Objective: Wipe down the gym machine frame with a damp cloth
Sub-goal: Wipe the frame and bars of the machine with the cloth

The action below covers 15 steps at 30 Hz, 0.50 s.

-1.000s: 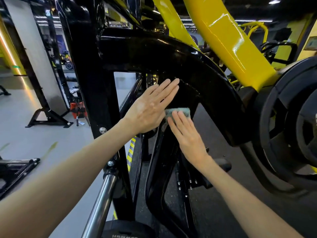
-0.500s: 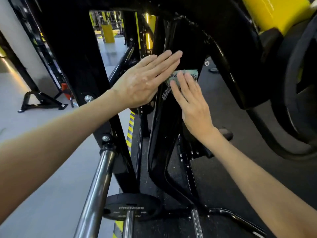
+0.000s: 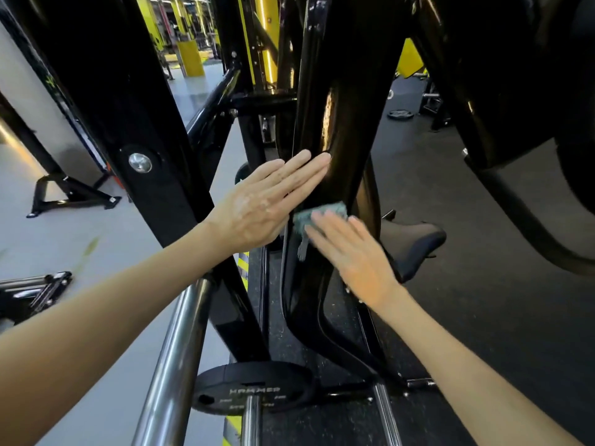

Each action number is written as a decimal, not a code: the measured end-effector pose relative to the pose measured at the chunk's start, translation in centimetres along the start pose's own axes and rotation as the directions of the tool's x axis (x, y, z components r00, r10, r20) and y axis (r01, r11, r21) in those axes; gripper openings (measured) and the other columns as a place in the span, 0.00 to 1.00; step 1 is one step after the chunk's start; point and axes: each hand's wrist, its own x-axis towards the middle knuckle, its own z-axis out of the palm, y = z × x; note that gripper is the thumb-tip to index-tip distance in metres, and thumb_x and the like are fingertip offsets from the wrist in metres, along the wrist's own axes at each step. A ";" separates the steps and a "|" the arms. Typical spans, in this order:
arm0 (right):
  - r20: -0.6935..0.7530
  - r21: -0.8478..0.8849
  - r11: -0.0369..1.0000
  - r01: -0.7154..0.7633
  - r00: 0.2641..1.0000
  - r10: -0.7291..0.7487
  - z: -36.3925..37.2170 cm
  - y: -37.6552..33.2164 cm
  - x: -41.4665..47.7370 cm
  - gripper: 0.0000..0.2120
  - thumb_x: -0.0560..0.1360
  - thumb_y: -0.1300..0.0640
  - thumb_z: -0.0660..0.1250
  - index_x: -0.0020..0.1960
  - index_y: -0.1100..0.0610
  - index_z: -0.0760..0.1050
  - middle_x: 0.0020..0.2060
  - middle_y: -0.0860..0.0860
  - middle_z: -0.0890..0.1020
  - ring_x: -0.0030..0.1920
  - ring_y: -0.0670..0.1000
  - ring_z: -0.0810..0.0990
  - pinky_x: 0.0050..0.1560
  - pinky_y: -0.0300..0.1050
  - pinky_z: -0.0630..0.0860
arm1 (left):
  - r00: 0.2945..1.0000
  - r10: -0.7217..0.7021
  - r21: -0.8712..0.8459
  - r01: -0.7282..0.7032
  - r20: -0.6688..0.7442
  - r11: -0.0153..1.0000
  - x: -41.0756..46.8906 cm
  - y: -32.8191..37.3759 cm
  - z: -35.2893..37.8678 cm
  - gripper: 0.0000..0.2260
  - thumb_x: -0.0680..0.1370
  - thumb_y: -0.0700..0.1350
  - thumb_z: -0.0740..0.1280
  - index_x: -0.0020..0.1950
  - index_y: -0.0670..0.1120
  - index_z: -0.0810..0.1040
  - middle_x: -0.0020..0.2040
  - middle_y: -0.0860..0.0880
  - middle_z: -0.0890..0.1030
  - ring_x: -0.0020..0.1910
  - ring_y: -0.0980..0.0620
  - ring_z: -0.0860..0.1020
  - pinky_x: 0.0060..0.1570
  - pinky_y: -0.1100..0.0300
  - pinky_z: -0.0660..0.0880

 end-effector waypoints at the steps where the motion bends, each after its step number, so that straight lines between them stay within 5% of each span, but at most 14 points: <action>1: -0.052 0.034 0.998 -0.053 0.997 0.055 -0.5 0.5 0.8 0.29 0.75 0.70 0.55 0.75 0.58 0.60 0.75 0.55 0.63 0.75 0.53 0.59 0.76 0.51 0.53 | 1.000 -0.012 -0.005 0.012 0.001 1.000 -0.3 0.3 0.2 0.30 0.78 0.37 0.53 0.80 0.40 0.51 0.80 0.44 0.52 0.80 0.46 0.52 0.77 0.50 0.52; 8: -0.109 0.159 0.974 -0.164 0.977 0.182 2.2 -0.6 -0.7 0.33 0.78 0.71 0.57 0.79 0.54 0.50 0.76 0.50 0.57 0.79 0.49 0.45 0.78 0.50 0.47 | 0.998 -0.059 -0.048 0.059 0.017 0.997 -0.9 1.5 1.0 0.28 0.79 0.37 0.51 0.80 0.40 0.52 0.81 0.43 0.55 0.80 0.45 0.51 0.78 0.53 0.48; 15: 0.080 0.175 0.976 -0.127 0.990 0.114 6.4 -4.5 -7.3 0.30 0.74 0.69 0.55 0.75 0.57 0.60 0.75 0.51 0.61 0.79 0.47 0.46 0.78 0.48 0.47 | 0.994 -0.028 -0.038 0.032 0.106 0.999 -2.8 5.0 3.0 0.29 0.78 0.39 0.50 0.80 0.39 0.52 0.81 0.43 0.53 0.80 0.46 0.50 0.78 0.51 0.48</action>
